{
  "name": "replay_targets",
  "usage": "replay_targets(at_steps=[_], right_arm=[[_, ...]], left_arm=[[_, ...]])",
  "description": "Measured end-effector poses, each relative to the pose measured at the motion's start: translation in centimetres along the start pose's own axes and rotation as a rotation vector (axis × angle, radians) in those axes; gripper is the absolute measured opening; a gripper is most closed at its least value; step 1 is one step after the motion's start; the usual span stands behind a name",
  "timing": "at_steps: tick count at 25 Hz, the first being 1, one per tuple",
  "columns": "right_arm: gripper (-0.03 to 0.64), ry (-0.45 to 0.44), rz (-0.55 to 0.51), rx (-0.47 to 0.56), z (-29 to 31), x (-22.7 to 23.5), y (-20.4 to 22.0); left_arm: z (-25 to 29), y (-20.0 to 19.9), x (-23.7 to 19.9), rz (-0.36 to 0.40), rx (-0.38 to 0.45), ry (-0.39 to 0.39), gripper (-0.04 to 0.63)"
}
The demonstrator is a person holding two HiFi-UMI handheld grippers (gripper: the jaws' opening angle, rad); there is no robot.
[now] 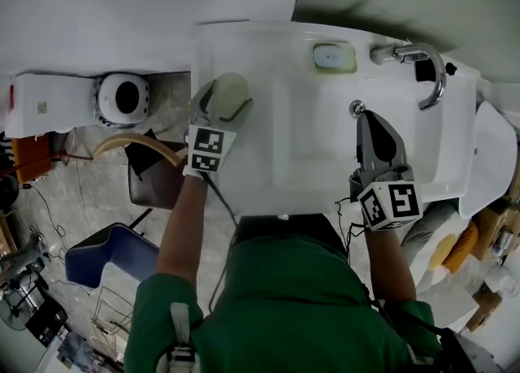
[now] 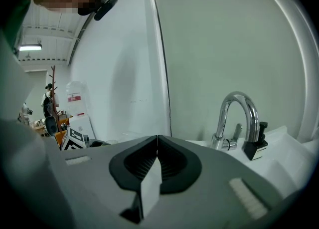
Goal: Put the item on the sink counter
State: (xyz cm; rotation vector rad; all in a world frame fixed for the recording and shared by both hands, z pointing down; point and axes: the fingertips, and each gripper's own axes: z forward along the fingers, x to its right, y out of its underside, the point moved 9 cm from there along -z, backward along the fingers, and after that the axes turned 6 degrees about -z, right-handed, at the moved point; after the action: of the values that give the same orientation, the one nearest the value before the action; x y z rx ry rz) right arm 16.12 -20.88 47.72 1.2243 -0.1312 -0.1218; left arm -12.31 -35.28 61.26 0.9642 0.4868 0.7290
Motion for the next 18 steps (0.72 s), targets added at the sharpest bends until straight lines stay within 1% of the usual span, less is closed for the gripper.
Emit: replay_targets(at_steps=[2, 6, 9, 13, 16, 18], right_arm=[[0.002, -0.006, -0.002, 0.008, -0.1, -0.1, -0.4], [0.002, -0.013, -0.008, 0.021, -0.5, -0.1, -0.9], [0.002, -0.019, -0.014, 0.039, -0.9, 0.0, -1.4], [0.002, -0.03, -0.025, 0.065, -1.8, 0.0, -2.3], [0.002, -0.038, -0.023, 0.08, -2.6, 0.0, -3.3], [0.002, -0.047, -0.025, 0.097, -2.9, 0.2, -3.9]], left_arm=[[-0.4, 0.1, 0.1, -0.001, -0.014, -0.004, 0.378], [-1.6, -0.3, 0.5, -0.013, -0.009, -0.019, 0.391], [-2.9, -0.6, 0.8, -0.023, 0.008, -0.035, 0.39], [-5.7, -1.3, 1.3, -0.037, 0.042, -0.08, 0.376], [-8.5, -2.0, 1.5, -0.07, 0.082, -0.142, 0.343], [-10.5, -2.9, 1.8, -0.094, 0.116, -0.2, 0.291]])
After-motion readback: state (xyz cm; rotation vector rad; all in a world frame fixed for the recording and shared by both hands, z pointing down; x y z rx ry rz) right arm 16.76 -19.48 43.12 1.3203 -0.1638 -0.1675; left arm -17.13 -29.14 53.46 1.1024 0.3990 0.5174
